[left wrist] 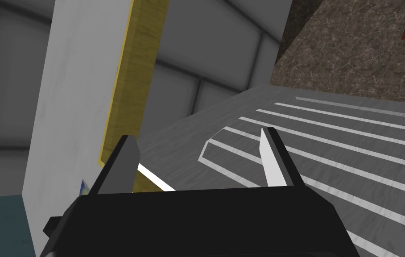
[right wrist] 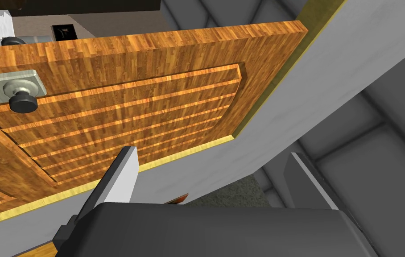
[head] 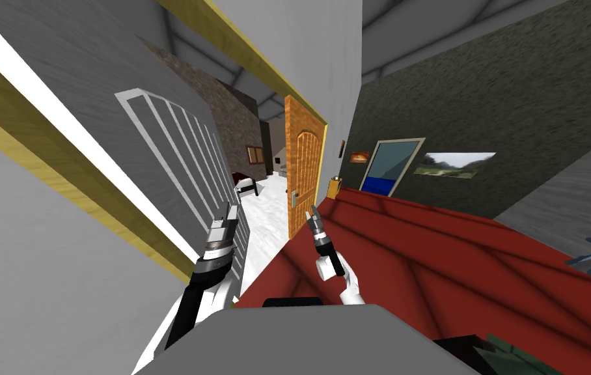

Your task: Push the door open

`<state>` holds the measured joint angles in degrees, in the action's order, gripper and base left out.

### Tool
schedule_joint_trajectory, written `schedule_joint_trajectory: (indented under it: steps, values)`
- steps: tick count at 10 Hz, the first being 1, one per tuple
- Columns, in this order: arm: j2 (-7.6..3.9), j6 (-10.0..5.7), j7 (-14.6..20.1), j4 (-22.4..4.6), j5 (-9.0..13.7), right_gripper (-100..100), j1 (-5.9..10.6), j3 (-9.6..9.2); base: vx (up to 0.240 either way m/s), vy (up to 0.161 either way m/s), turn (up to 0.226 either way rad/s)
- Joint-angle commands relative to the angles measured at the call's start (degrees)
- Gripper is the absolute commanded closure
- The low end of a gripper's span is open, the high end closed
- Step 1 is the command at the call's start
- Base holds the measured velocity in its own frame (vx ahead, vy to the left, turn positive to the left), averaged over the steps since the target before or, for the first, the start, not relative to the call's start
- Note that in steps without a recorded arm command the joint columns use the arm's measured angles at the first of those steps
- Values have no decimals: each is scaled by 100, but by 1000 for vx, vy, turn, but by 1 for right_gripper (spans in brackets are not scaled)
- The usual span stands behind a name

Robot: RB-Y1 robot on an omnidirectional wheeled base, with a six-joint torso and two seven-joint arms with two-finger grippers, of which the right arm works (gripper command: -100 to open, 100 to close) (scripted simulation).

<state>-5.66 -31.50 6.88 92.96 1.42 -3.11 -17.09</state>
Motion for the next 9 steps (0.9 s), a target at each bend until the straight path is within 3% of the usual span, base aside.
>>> schedule_joint_trajectory:
  steps: [1, 9]
  values:
    - [2, 28, -1, -199, 31, -100, 128, -76, 79, -79, 41]
    - [11, 103, 3, -1249, 191, -100, 757, -432, 86, -88, 47]
